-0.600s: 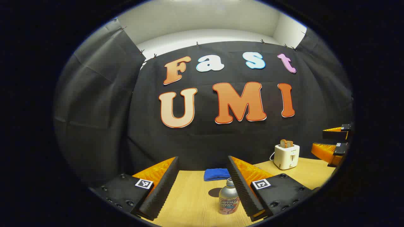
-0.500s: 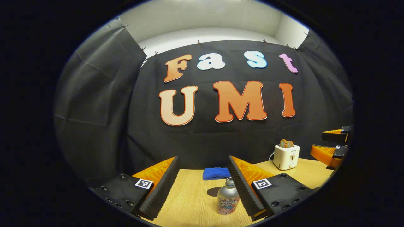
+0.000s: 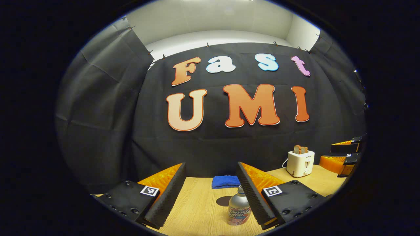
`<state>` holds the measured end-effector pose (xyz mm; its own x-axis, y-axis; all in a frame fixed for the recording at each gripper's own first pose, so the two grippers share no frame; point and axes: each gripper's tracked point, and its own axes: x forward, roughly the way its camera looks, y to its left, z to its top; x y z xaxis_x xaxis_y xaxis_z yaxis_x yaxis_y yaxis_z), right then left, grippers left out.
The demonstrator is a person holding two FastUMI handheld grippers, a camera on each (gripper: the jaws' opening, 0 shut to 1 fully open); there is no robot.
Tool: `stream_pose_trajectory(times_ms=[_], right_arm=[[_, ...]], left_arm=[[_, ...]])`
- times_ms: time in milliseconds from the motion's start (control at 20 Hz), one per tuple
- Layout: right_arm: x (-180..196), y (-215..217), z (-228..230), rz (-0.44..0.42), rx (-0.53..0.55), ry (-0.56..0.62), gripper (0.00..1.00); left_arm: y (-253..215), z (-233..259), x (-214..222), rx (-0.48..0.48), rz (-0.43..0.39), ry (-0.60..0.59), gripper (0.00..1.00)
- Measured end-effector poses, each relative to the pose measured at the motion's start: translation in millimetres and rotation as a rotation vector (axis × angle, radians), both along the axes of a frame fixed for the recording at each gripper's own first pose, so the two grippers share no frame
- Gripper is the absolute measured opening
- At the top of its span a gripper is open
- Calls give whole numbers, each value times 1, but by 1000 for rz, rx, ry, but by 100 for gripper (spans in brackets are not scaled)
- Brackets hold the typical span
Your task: Open the teacup lid with one hand, grasp the water bottle and pour water into the teacup with the other hand; after pouring, place the water bottle on the coaster and then close the teacup lid.
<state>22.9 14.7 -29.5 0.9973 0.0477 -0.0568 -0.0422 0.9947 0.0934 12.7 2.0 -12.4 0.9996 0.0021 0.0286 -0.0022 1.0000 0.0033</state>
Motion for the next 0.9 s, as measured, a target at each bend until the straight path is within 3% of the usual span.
stream_pose_trajectory(times_ms=[250, 500, 900], right_arm=[[4, 7, -3, 12, -13, -2, 94], [14, 23, -41, 41, -14, 82, 95], [28, 66, -107, 161, -13, 257, 78]], left_arm=[[-8, 1, 1, -15, -34, -14, 99], [-15, -20, -2, 28, -40, 32, 99], [-24, -40, -11, 33, -64, 76, 100]])
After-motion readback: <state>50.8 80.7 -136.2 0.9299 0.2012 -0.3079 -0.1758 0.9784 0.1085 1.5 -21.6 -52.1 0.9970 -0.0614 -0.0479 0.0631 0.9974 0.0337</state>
